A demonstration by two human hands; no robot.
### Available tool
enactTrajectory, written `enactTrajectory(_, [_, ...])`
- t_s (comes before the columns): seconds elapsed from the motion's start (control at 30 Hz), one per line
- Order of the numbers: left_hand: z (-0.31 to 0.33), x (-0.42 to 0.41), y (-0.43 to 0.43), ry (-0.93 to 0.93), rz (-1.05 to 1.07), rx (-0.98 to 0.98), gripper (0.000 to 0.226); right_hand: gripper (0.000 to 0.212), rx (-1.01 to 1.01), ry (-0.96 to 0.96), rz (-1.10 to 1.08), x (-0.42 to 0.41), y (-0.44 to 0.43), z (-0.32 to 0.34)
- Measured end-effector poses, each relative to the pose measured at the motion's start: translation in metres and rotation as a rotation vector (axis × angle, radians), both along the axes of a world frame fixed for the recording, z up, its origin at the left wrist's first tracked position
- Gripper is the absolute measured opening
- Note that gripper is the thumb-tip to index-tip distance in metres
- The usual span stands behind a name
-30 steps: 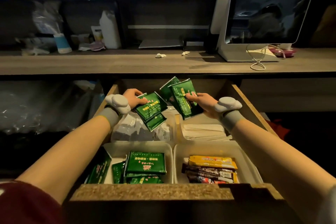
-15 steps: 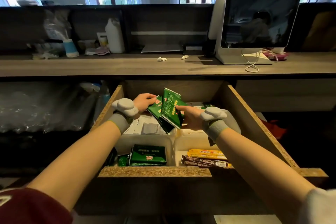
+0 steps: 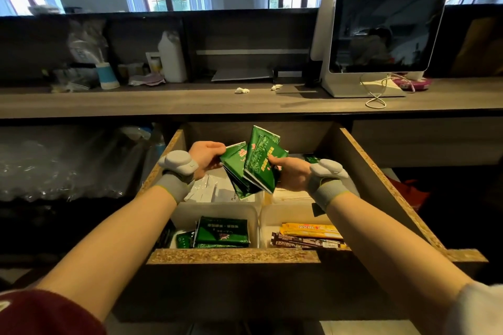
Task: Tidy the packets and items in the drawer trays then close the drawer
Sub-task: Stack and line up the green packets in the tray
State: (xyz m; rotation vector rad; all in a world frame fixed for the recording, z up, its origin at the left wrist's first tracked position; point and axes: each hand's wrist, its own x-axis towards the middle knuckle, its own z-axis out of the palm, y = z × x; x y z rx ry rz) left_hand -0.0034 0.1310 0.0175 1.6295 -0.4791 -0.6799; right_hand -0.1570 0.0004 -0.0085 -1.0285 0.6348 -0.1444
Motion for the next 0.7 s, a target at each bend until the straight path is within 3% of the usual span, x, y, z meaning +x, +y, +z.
enactTrajectory(0.2, [0.007,0.011,-0.004,-0.049,-0.018,0.117,0.031,0.018,-0.082,0.107,0.106,-0.004,-0.01,-0.001])
enactTrajectory(0.33, [0.01,0.001,-0.012,0.118,-0.025,0.058,0.013,0.026,-0.015,0.102,0.068,0.002,-0.007,-0.003])
enactTrajectory(0.47, [0.011,-0.01,-0.016,0.312,-0.07,-0.052,0.021,0.026,0.079,0.062,0.044,0.006,0.0,-0.005])
enactTrajectory(0.6, [0.003,-0.015,-0.019,0.253,-0.172,0.029,0.012,0.022,0.101,0.02,0.026,0.01,0.006,-0.011])
enactTrajectory(0.7, [-0.009,-0.014,-0.021,0.215,-0.204,0.029,0.044,0.023,0.103,-0.014,0.019,0.014,0.007,-0.015])
